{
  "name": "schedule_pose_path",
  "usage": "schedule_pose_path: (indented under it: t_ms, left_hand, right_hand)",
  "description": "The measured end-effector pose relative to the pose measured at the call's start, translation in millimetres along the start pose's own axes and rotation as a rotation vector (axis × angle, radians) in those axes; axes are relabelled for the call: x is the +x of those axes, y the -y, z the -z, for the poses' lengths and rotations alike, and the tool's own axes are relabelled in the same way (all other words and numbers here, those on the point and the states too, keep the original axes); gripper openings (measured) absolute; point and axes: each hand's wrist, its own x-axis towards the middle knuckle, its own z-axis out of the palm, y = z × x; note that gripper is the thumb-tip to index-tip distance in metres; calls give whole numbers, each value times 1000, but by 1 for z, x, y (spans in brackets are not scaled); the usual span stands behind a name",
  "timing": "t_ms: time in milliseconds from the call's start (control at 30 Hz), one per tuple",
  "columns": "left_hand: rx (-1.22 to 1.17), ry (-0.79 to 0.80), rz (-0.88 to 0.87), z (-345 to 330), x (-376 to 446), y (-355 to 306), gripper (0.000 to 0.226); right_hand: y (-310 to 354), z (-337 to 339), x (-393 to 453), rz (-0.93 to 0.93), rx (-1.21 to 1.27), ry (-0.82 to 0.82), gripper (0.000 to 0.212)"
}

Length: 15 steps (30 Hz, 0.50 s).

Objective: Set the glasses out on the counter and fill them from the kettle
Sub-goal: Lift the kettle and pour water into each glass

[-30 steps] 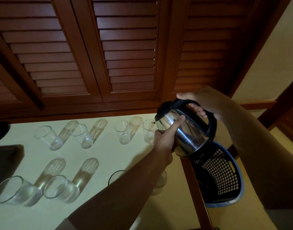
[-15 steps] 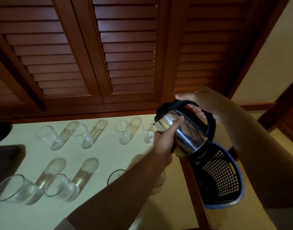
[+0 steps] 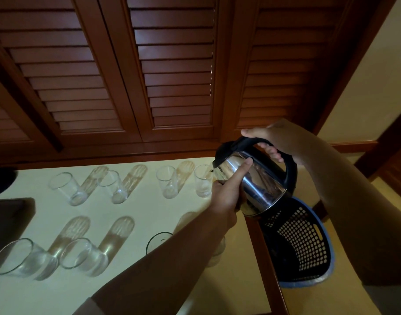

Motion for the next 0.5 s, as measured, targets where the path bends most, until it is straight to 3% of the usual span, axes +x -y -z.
schedule_pose_path:
  t_ms: [167,333,500]
  left_hand:
    - [25,3,-3,0,-3,-2,68]
    - [104,17,28,6,-3,-4,79]
    - [173,66,3,16,-6,-6,34]
  right_hand:
    - [-4,0,-4,-39,58,-15,56]
    - [-10,-1,-12,-42,120,-16,55]
    - [-27,-8,-24,61,228,-65,54]
